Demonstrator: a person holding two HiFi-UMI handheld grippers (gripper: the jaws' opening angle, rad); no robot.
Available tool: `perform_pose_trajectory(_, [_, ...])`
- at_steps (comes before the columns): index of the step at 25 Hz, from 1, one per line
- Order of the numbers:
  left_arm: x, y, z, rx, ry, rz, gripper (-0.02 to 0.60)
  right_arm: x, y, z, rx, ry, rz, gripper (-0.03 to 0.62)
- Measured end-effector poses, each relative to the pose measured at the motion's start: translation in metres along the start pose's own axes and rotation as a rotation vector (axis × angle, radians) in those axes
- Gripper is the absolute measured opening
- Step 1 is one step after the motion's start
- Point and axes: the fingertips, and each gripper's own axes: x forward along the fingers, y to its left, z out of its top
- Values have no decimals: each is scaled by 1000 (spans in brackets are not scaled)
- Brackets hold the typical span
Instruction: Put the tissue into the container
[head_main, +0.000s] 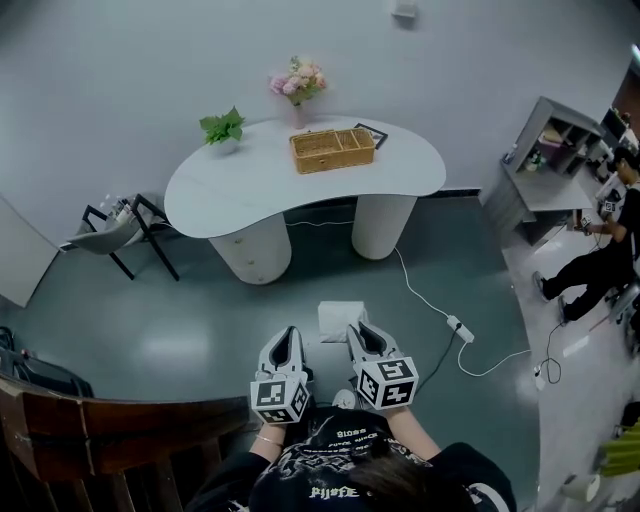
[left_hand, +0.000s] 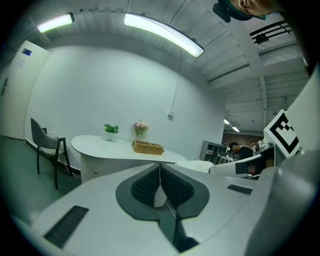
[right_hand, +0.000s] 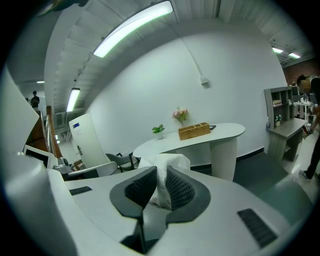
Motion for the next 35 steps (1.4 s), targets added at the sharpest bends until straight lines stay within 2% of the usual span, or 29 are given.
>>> perform_pose_trajectory(5, [42,19,5,-9,-8,-32,26,30,-13,9,1,-13,-43,81])
perform_pose_trajectory(11, [112,54,38,-7,-11,-65,26,84,-34,44,22,-18,-101,81])
perform_pose_trajectory(19, [202,107,75,-4,-11,-107,26,171,-46,93,16,-26,-138,82])
perform_pose_trajectory(24, [242,134,90,-3,2,-139,26,212,-49,106,15,-8,-174,83])
perform_pose_trajectory(29, [275,166,92,-2,49,-152,26,253,-46,118,21,1,-200,83])
perform_pose_trajectory(35, [303,187,99,-3,68,-189,26,289,-39,132,15,6,-216,83])
